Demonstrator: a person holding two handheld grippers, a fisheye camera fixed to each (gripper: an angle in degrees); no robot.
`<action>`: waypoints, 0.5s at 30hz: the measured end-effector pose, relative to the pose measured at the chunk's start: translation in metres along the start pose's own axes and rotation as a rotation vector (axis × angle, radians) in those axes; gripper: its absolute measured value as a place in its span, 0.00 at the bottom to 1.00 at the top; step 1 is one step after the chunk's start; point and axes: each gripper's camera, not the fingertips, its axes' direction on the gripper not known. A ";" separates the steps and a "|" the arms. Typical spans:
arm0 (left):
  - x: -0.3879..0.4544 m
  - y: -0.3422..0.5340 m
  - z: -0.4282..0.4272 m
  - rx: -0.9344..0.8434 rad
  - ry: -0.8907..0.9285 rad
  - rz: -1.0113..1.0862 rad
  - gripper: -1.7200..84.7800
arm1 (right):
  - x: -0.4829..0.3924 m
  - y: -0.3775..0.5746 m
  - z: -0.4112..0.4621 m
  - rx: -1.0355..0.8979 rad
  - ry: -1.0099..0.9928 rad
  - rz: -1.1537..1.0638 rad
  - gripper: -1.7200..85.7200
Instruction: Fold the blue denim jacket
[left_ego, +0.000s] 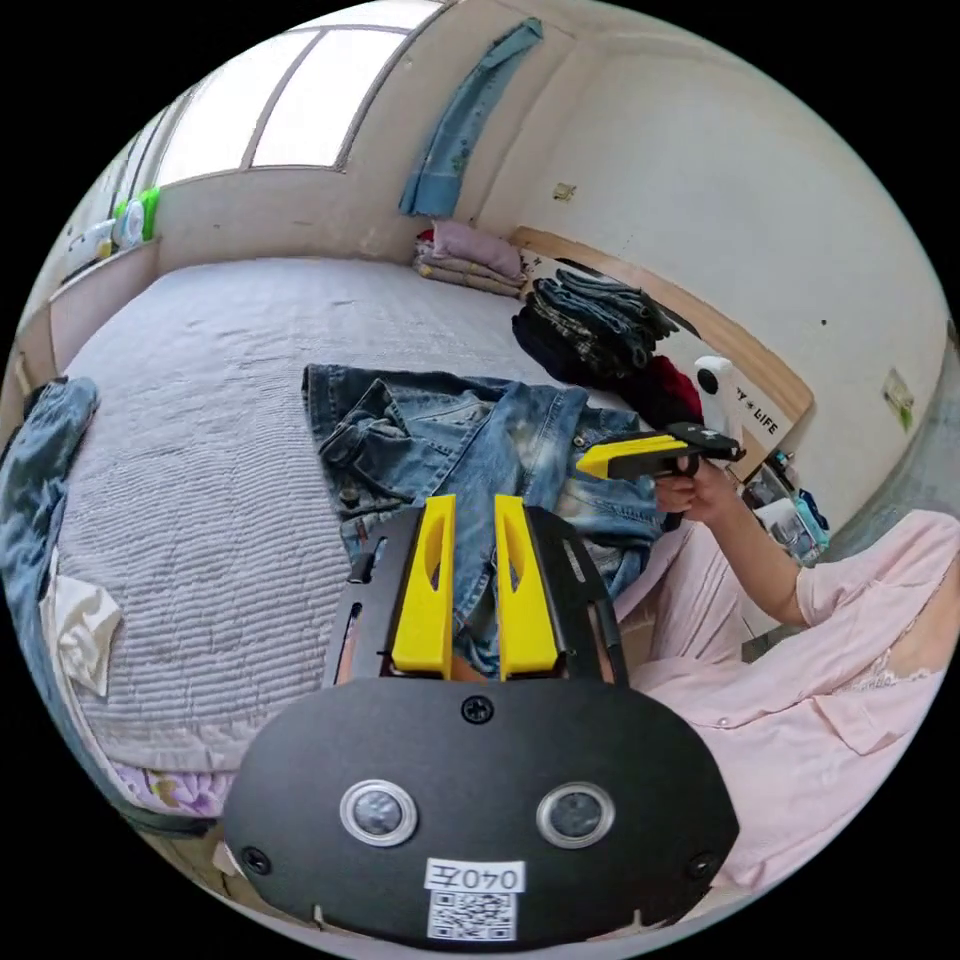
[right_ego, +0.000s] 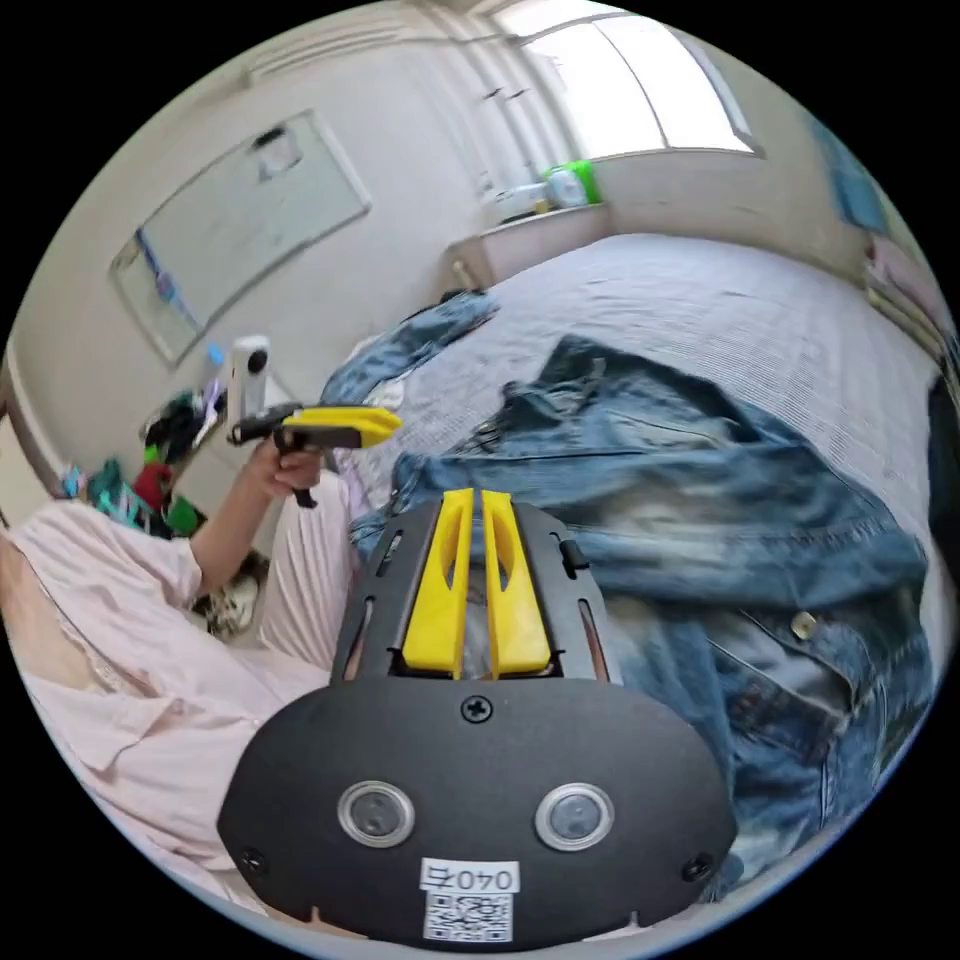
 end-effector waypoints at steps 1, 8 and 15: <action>0.006 -0.014 0.011 -0.018 0.010 0.036 0.09 | 0.034 0.000 -0.039 0.052 0.045 0.106 0.07; 0.046 -0.176 0.184 -0.271 0.187 0.150 0.12 | 0.199 -0.001 -0.188 0.174 0.243 0.569 0.13; 0.071 -0.239 0.303 -0.460 0.074 0.168 0.14 | 0.291 -0.034 -0.223 0.183 0.140 0.808 0.16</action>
